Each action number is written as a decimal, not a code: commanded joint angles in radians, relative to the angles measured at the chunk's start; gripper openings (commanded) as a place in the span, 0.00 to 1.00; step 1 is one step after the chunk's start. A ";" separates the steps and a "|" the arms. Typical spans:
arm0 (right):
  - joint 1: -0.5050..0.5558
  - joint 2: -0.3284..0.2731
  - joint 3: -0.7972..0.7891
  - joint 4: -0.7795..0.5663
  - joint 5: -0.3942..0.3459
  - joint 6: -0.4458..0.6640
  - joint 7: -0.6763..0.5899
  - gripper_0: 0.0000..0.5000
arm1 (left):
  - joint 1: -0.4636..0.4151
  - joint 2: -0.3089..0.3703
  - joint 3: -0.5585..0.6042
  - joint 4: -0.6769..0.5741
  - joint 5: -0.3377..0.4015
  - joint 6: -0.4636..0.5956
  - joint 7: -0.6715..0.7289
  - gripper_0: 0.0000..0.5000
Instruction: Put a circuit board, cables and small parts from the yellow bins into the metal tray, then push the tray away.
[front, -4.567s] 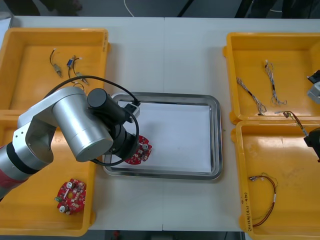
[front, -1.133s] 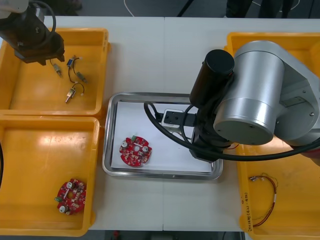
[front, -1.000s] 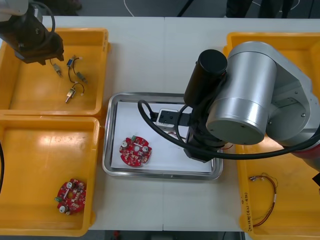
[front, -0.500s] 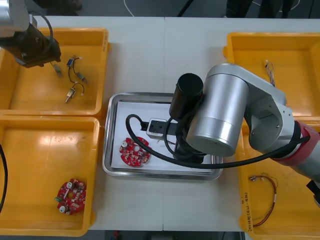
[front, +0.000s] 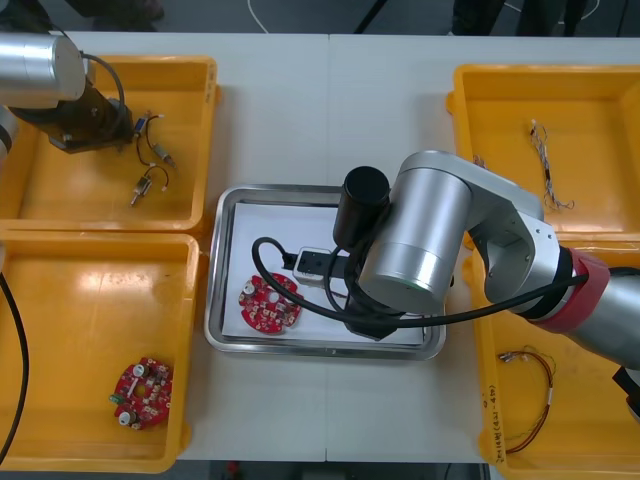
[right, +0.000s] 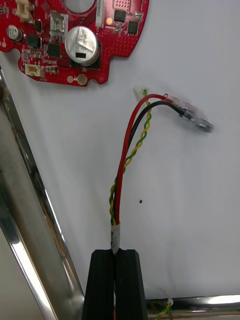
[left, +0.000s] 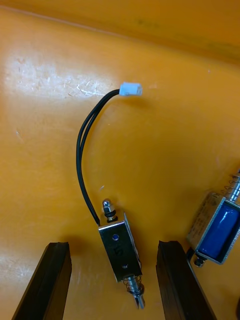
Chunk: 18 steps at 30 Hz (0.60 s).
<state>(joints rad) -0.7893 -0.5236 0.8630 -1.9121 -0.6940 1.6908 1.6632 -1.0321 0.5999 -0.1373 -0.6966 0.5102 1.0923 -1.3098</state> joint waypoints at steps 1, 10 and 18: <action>-0.030 0.025 0.053 0.008 0.022 -0.023 0.018 0.00 | -0.055 -0.015 -0.012 0.008 -0.002 -0.014 -0.074 1.00; -0.010 0.031 0.071 0.018 0.050 -0.049 -0.003 0.03 | -0.055 -0.015 -0.012 0.014 -0.007 -0.017 -0.083 0.00; -0.008 0.030 0.088 0.019 0.071 -0.049 -0.019 1.00 | -0.055 -0.014 -0.010 0.012 -0.010 -0.015 -0.083 0.00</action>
<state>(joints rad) -0.7891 -0.5171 0.9342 -1.8834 -0.6302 1.6488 1.6629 -1.0325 0.5979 -0.1398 -0.6818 0.5094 1.0864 -1.3099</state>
